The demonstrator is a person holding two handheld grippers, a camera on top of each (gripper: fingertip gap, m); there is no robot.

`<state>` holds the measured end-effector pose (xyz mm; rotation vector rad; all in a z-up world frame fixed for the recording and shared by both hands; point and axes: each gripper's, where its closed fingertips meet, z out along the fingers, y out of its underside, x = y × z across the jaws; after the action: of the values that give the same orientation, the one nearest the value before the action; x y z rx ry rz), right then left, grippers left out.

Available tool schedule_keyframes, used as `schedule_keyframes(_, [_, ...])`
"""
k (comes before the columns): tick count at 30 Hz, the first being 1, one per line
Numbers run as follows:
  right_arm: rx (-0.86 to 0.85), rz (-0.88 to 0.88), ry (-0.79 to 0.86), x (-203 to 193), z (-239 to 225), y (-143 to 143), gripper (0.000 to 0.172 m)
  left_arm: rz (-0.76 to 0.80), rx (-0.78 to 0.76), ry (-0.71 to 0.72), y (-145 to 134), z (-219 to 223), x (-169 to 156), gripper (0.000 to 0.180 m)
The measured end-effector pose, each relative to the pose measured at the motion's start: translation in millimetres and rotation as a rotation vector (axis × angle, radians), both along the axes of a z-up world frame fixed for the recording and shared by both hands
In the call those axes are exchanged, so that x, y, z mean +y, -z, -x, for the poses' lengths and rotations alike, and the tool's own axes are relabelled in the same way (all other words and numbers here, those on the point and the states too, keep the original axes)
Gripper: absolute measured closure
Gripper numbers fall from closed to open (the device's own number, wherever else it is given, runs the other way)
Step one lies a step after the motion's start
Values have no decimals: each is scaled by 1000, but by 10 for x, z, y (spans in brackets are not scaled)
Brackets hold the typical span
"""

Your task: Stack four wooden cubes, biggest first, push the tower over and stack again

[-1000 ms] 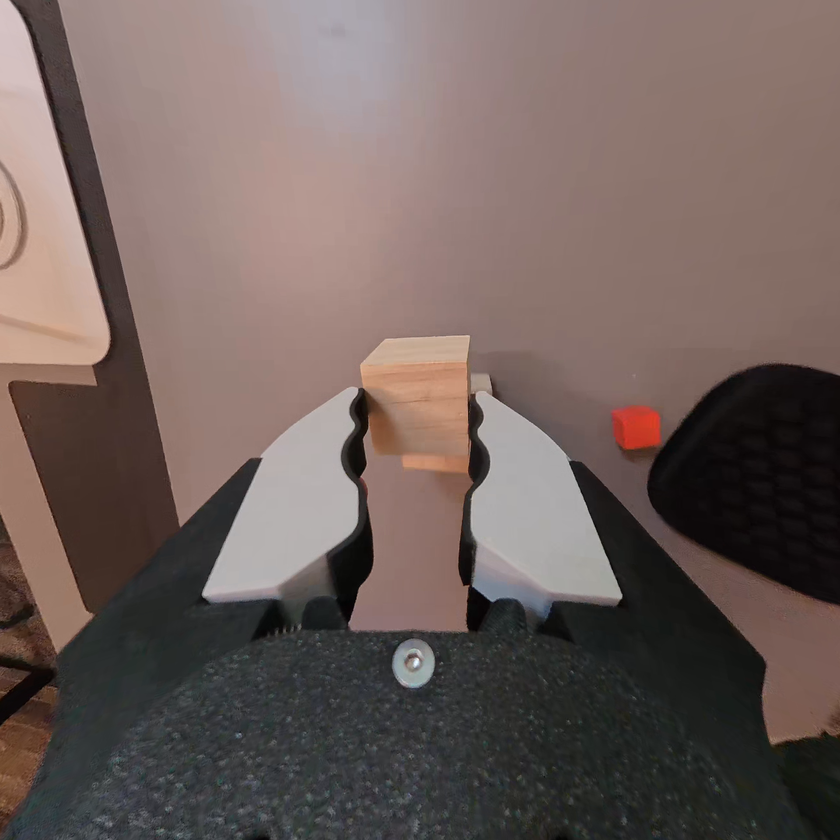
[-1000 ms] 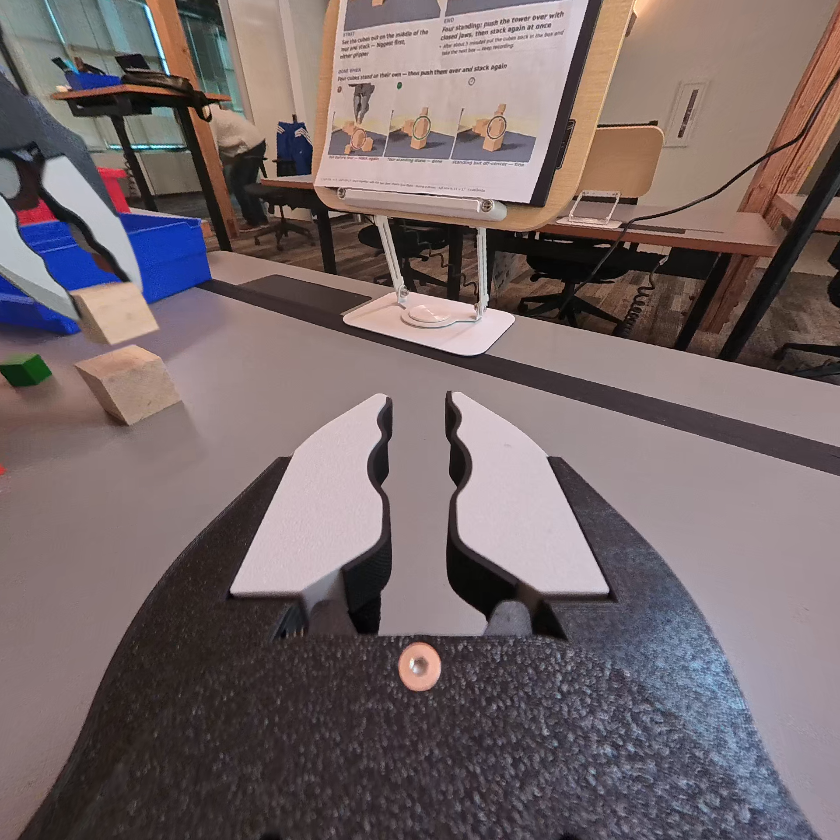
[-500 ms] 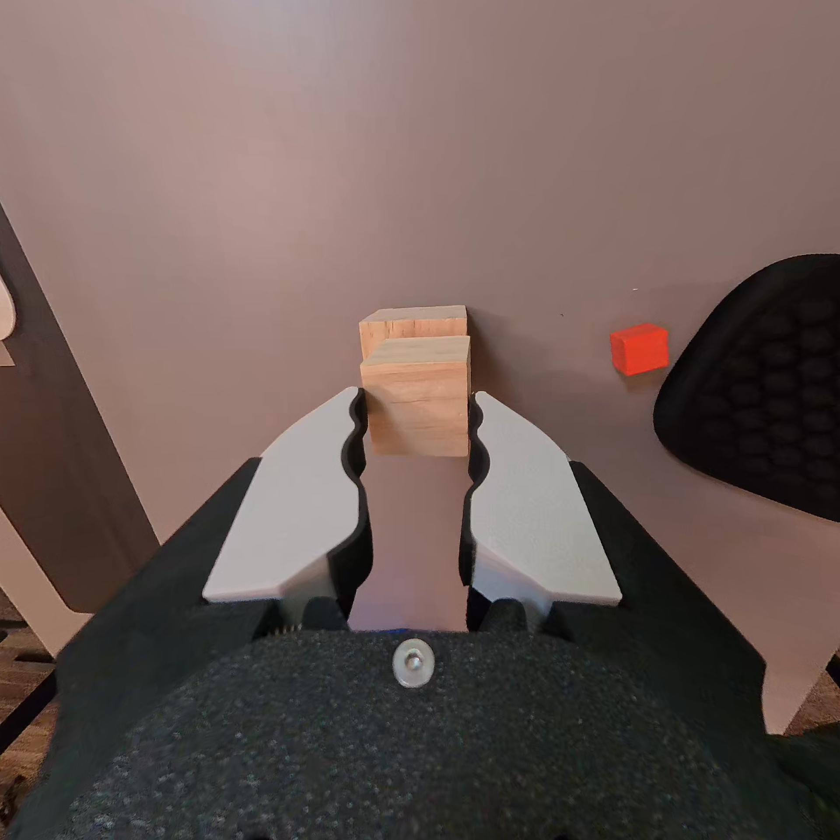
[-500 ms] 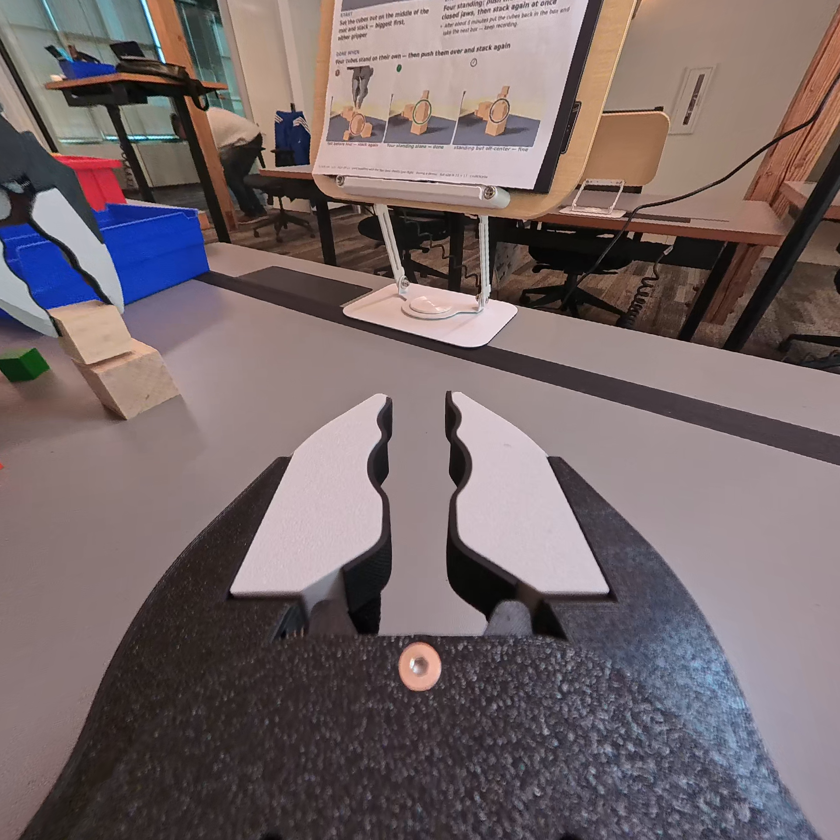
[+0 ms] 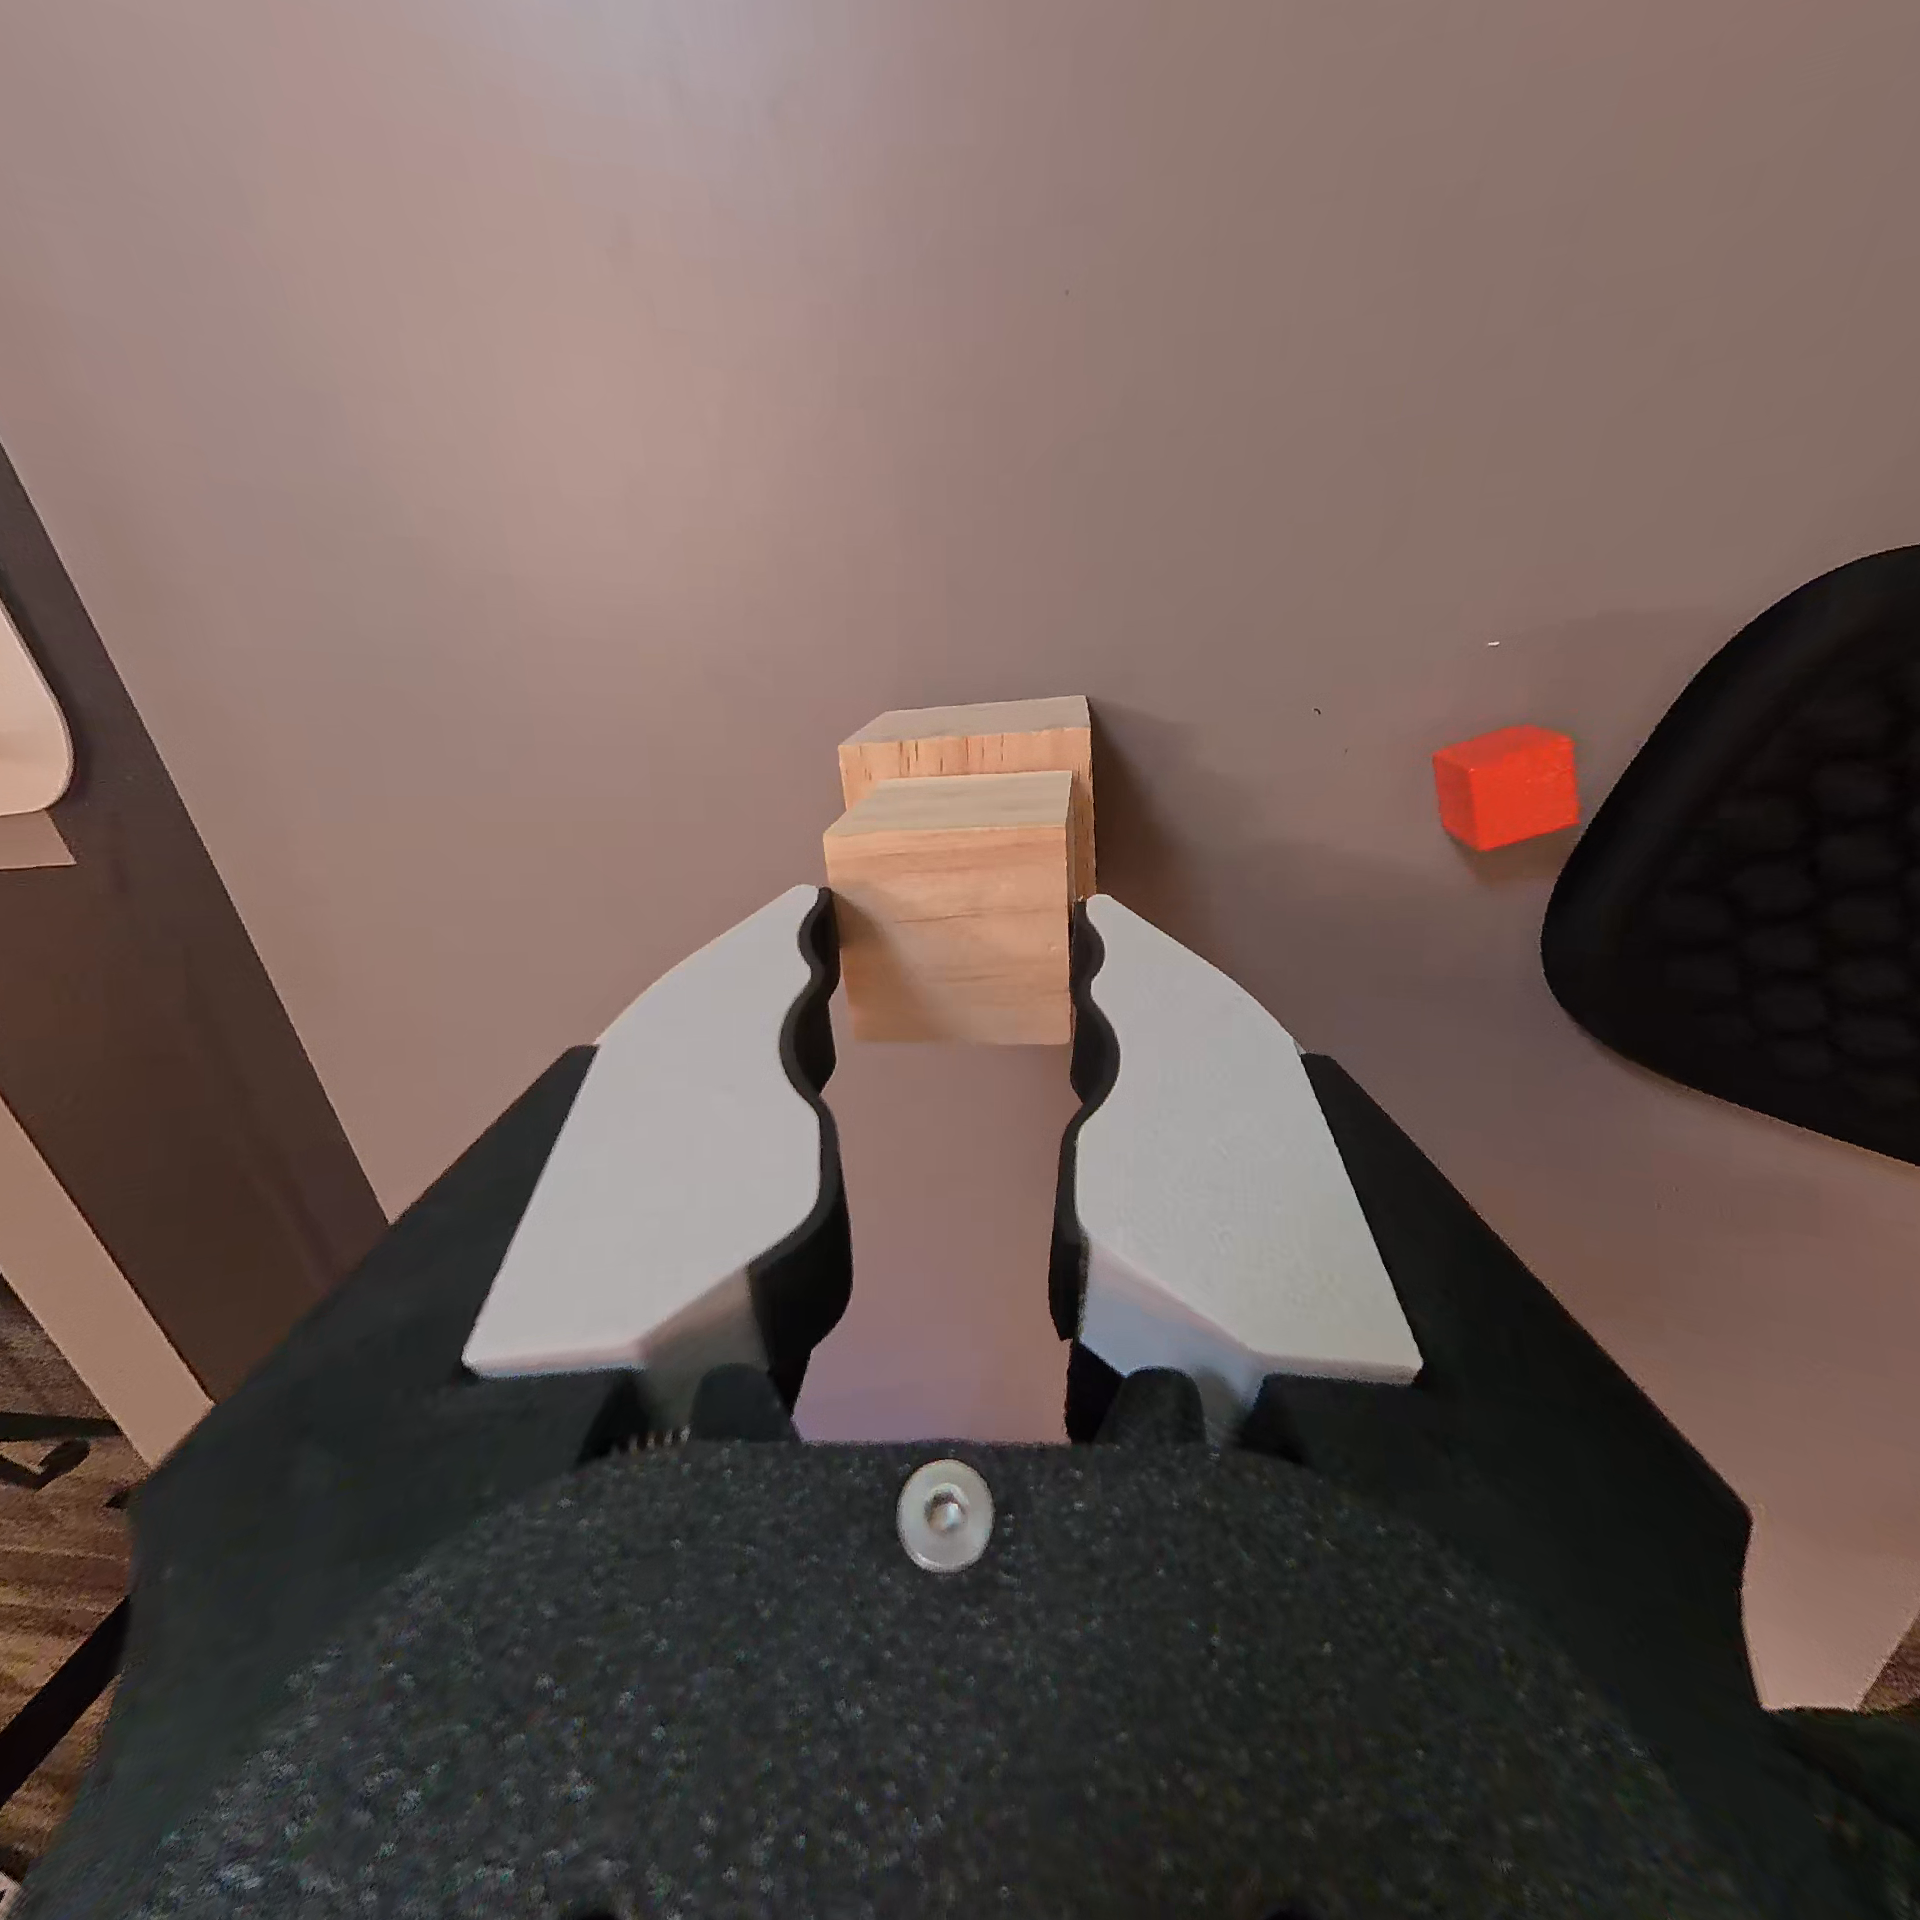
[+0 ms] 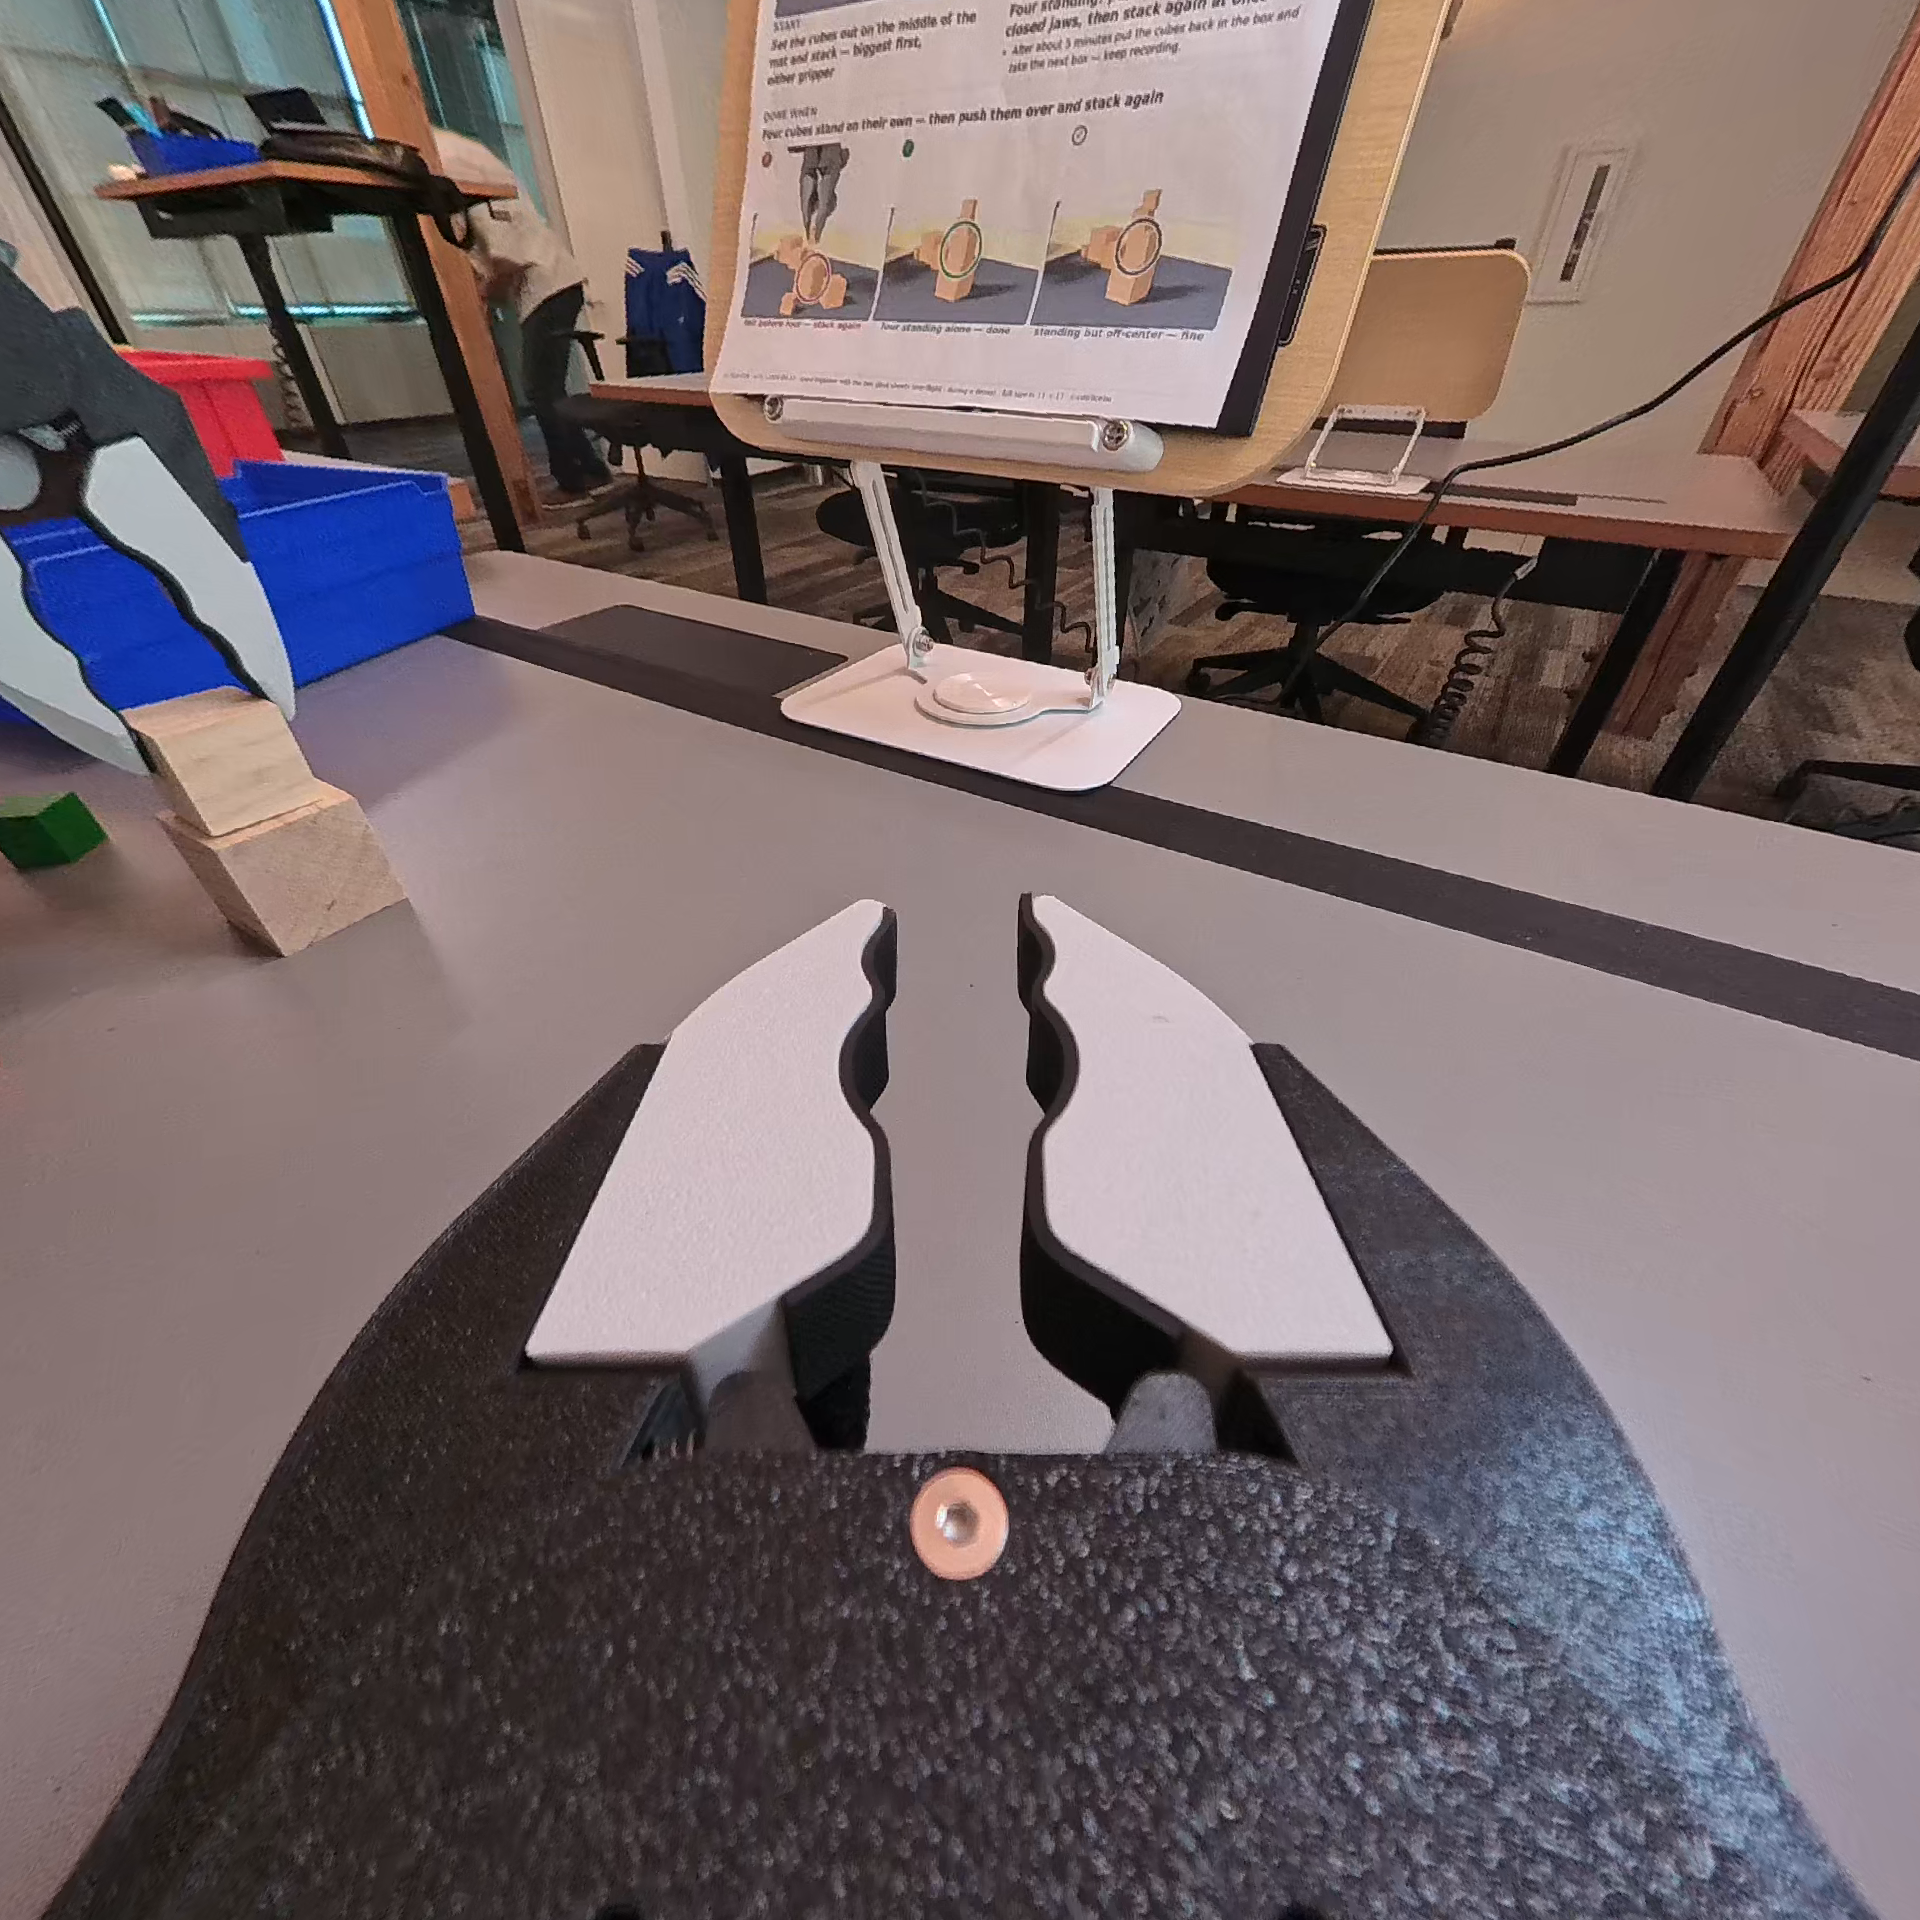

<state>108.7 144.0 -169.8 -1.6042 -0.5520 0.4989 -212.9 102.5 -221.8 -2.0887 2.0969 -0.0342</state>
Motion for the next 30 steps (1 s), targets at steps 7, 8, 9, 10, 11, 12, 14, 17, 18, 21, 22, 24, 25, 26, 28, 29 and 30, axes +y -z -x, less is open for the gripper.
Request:
schedule_keyframes(7, [-1, 1, 0, 1, 0, 6, 150, -1, -4, 13, 1, -8, 6, 138])
schedule_keyframes(8, [-1, 2, 0, 1, 0, 6, 150, -1, -4, 14, 2, -9, 8, 138])
schedule_keyframes(9, [-1, 2, 0, 2, -1, 7, 150, -4, -4, 14, 2, -12, 12, 138])
schedule_keyframes(10, [-1, 2, 0, 2, -1, 7, 150, -5, -4, 14, 2, -12, 14, 138])
schedule_keyframes(11, [0, 2, 0, 2, -1, 7, 150, -6, -4, 13, 2, -12, 17, 138])
schedule_keyframes(12, [0, 2, 0, 1, -1, 7, 150, -6, -6, 13, 2, -12, 17, 138])
schedule_keyframes(14, [-1, 2, -1, 1, 0, 9, 150, -6, -7, 14, 3, -13, 18, 138])
schedule_keyframes(17, [-1, 2, -2, 1, 1, 9, 150, -7, -7, 15, 4, -14, 17, 138])
schedule_keyframes(18, [0, 2, -2, 1, 1, 8, 150, -7, -7, 14, 3, -14, 16, 138])
schedule_keyframes(21, [-1, 3, -2, 0, 2, 10, 150, -7, -12, 11, 6, -17, 16, 136])
schedule_keyframes(22, [0, 3, -2, 0, 2, 11, 150, -6, -14, 10, 7, -18, 14, 134])
schedule_keyframes(24, [0, 3, -2, 1, 2, 11, 149, -3, -23, 9, 4, -27, 5, 132])
schedule_keyframes(25, [0, 4, -2, 0, 1, 12, 149, -10, -29, 8, -5, -30, 13, 132])
schedule_keyframes(26, [0, 4, -2, 0, 1, 12, 150, -17, -34, 5, -18, -30, 20, 131])
schedule_keyframes(28, [0, 5, -2, 0, 2, 16, 149, -31, -50, -5, -63, -25, 33, 131])
schedule_keyframes(29, [0, 5, -2, 1, 2, 16, 149, -39, -63, -11, -98, -23, 32, 131])
schedule_keyframes(30, [0, 5, -3, 0, 2, 16, 149, -52, -86, -17, -144, -31, 28, 132])
